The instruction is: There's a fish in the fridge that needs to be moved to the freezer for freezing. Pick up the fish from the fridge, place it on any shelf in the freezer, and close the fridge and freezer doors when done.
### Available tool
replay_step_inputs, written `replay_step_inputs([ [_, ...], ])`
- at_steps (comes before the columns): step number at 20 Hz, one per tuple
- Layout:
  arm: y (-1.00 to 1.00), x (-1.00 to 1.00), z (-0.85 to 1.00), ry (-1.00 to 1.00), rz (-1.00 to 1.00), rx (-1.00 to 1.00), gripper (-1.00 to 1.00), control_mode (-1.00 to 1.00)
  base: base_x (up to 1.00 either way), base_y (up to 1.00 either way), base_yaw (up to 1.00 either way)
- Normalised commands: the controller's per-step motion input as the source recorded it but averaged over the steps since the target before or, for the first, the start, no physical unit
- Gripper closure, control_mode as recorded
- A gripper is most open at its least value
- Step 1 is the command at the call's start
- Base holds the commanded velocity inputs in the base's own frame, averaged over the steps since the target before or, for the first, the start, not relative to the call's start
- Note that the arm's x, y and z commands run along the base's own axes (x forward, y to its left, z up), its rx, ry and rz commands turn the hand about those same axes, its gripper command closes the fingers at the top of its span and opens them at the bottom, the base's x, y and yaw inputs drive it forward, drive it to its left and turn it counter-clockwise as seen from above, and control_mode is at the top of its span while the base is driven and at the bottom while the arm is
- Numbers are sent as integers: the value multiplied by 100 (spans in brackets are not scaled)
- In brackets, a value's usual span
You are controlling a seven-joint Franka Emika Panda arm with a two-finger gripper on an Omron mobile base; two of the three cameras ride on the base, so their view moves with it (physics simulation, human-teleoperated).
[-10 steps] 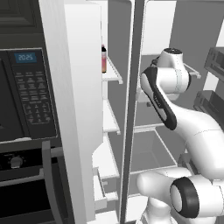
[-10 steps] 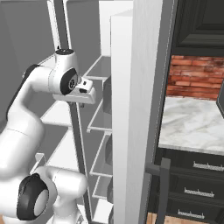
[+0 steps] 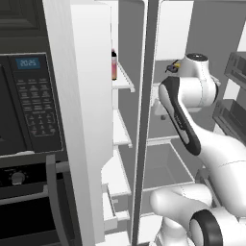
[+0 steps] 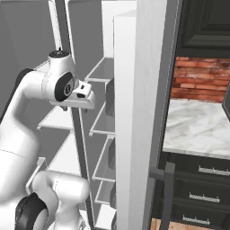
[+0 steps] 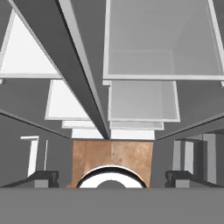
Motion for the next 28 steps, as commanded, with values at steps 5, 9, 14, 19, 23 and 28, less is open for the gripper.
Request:
replay_step_inputs([
  [5,-2,0,51,-1,1,-6,-100,-100,0,0,0],
  [9,-22,12,45,-1,4,-4,-100,-100,0,0,0],
  [14,-23,12,41,-21,4,-4,-100,-100,0,0,0],
  [19,-16,12,40,-24,0,-8,-100,-100,0,0,0],
  [23,-27,30,23,0,2,-15,-100,-100,0,0,0],
  [28,-33,50,25,-7,7,-5,-100,-100,0,0,0],
])
